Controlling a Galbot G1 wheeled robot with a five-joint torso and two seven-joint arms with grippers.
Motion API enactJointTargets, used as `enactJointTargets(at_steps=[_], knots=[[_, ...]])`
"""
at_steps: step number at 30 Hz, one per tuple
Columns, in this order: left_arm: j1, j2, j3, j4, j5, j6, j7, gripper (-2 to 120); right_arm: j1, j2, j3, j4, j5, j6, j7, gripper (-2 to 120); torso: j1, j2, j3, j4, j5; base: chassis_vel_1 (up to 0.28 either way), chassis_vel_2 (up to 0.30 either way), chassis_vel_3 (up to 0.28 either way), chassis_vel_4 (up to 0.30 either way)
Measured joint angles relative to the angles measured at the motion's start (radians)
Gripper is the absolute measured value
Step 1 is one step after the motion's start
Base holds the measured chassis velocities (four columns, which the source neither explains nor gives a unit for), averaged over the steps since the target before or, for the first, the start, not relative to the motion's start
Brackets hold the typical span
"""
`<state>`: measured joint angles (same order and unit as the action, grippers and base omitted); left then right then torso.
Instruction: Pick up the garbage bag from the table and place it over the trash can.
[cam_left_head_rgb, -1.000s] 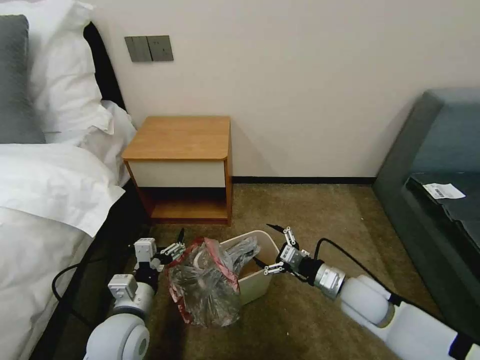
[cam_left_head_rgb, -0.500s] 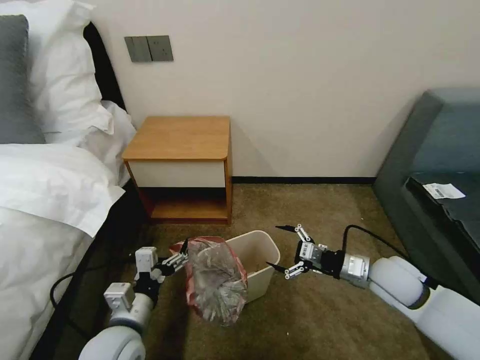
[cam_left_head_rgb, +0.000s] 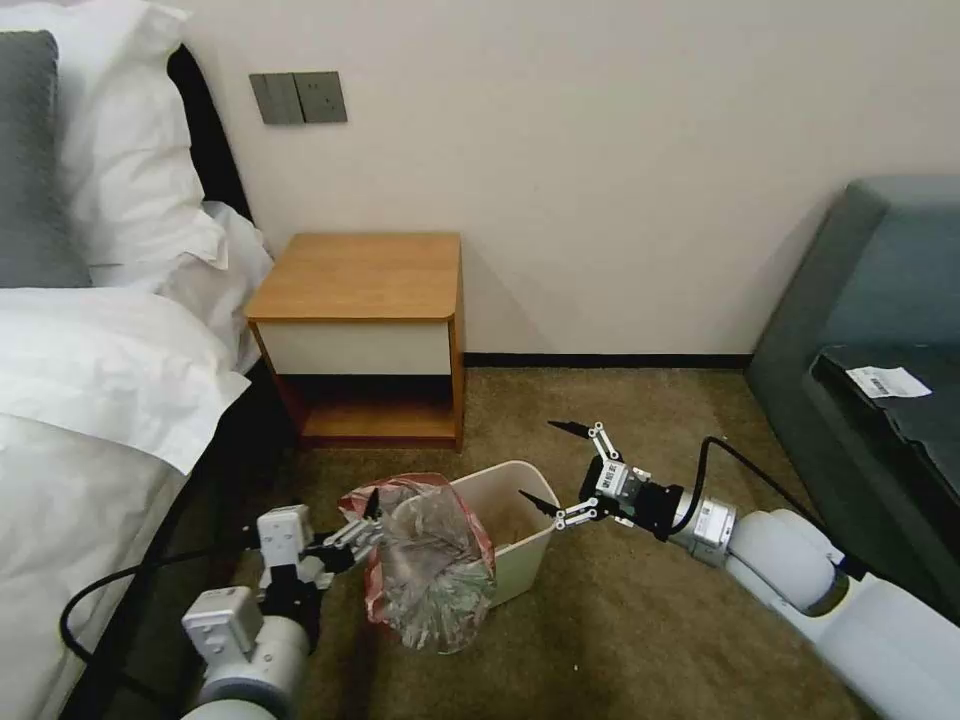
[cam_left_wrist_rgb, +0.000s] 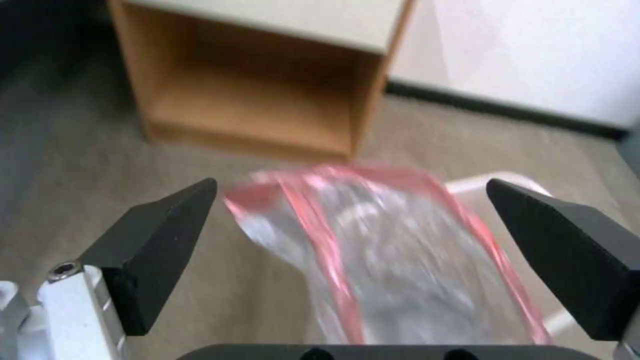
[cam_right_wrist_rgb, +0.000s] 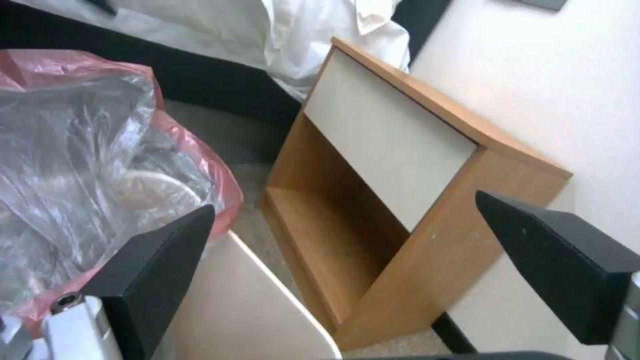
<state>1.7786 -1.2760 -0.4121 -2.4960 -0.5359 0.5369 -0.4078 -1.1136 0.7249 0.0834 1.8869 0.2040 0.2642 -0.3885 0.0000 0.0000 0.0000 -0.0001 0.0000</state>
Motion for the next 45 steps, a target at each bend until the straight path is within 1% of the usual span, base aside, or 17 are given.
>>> enactJointTargets(at_steps=[2, 3, 5, 7, 8, 10, 11, 14, 15, 18, 25, 33, 39, 41, 43, 44, 45], knots=[[-0.026, -0.005, -0.004, 0.016, -0.062, 0.066, 0.002, 100, -0.006, 0.003, 0.003, 0.008, -0.001, 0.001, 0.002, 100, 0.0, 0.0, 0.0, 0.0, -0.0001, 0.0, 0.0, 0.0, 0.0], [-0.038, -0.009, -0.005, 0.031, -0.077, 0.083, 0.002, 100, -0.011, 0.006, 0.006, 0.011, -0.002, 0.002, 0.002, 100, 0.0, 0.0, 0.0, 0.0001, -0.0001, 0.0, 0.0, 0.0, 0.0], [-0.051, -0.013, -0.005, 0.047, -0.085, 0.089, 0.004, 99, -0.018, 0.009, 0.008, 0.014, -0.002, 0.003, 0.003, 100, 0.0, 0.0, 0.0, 0.0, 0.0, 0.0, 0.0, 0.0, 0.0], [-0.072, -0.022, -0.001, 0.076, -0.091, 0.092, 0.009, 99, -0.029, 0.015, 0.01, 0.018, -0.005, 0.007, 0.003, 100, 0.0, 0.0, 0.0, 0.0, -0.0001, 0.0, 0.0, 0.0, 0.0], [-0.072, -0.022, -0.001, 0.076, -0.091, 0.092, 0.009, 99, -0.029, 0.015, 0.01, 0.018, -0.005, 0.007, 0.003, 100, 0.0, 0.0, 0.0, 0.0, -0.0001, 0.0, 0.0, 0.0, 0.0], [-0.09, -0.034, 0.0, 0.111, -0.092, 0.093, 0.012, 99, -0.038, 0.019, 0.011, 0.018, -0.009, 0.011, 0.003, 100, 0.0, 0.0, 0.0, 0.0, 0.0, 0.0, 0.0, 0.0, 0.0], [-0.09, -0.034, 0.0, 0.111, -0.092, 0.093, 0.012, 99, -0.038, 0.019, 0.011, 0.018, -0.009, 0.011, 0.003, 100, 0.0, 0.0, 0.0, 0.0, 0.0, 0.0, 0.0, 0.0, 0.0], [-0.108, -0.043, -0.007, 0.173, -0.099, 0.09, 0.029, 98, -0.05, 0.029, 0.014, 0.018, -0.013, 0.018, 0.002, 100, 0.0, 0.0, 0.0, 0.0, 0.0, 0.0, 0.0, 0.0, 0.0], [-0.108, -0.043, -0.007, 0.173, -0.099, 0.09, 0.029, 98, -0.05, 0.029, 0.014, 0.018, -0.013, 0.018, 0.002, 100, 0.0, 0.0, 0.0, 0.0, 0.0, 0.0, 0.0, 0.0, 0.0], [-0.13, -0.055, -0.014, 0.235, -0.121, 0.086, 0.037, 98, -0.06, 0.035, 0.015, 0.023, -0.015, 0.023, 0.001, 100, 0.0, 0.0, 0.0, 0.0, 0.0, 0.0, 0.0, 0.0, 0.0], [-0.151, -0.068, -0.008, 0.284, -0.143, 0.083, 0.054, 98, -0.071, 0.037, 0.016, 0.028, -0.016, 0.025, -0.001, 100, 0.0, 0.0, 0.0, 0.0001, 0.0, 0.0, 0.0, 0.0, 0.0], [-0.174, -0.071, -0.005, 0.327, -0.149, 0.083, 0.065, 96, -0.09, 0.041, 0.021, 0.032, -0.024, 0.031, -0.002, 100, 0.0, 0.0, 0.0, 0.0001, 0.0, 0.0, 0.0, 0.0, 0.0], [-0.2, -0.074, -0.007, 0.382, -0.166, 0.086, 0.085, 93, -0.098, 0.044, 0.022, 0.039, -0.027, 0.036, -0.003, 100, 0.0, 0.0, 0.0, 0.0, 0.0, 0.0, 0.0, 0.0, 0.0], [-0.204, -0.075, -0.007, 0.389, -0.166, 0.087, 0.087, 93, -0.098, 0.044, 0.022, 0.039, -0.027, 0.036, -0.003, 100, 0.0, 0.0, 0.0, 0.0001, 0.0, 0.0, 0.0, 0.0, 0.0], [-0.211, -0.076, -0.007, 0.397, -0.166, 0.087, 0.092, 88, -0.098, 0.044, 0.022, 0.039, -0.027, 0.037, -0.003, 100, 0.0, 0.0, 0.0, 0.0001, 0.0, 0.0, 0.0, 0.0, 0.0], [-0.211, -0.076, -0.007, 0.397, -0.166, 0.087, 0.092, 88, -0.098, 0.044, 0.022, 0.039, -0.027, 0.037, -0.003, 100, 0.0, 0.0, 0.0, 0.0001, 0.0, 0.0, 0.0, 0.0, 0.0], [-0.214, -0.076, -0.008, 0.4, -0.166, 0.087, 0.095, 83, -0.1, 0.044, 0.022, 0.039, -0.027, 0.039, -0.003, 100, 0.0, 0.0, 0.0, 0.0001, 0.0, 0.0, 0.0, 0.0, 0.0]])
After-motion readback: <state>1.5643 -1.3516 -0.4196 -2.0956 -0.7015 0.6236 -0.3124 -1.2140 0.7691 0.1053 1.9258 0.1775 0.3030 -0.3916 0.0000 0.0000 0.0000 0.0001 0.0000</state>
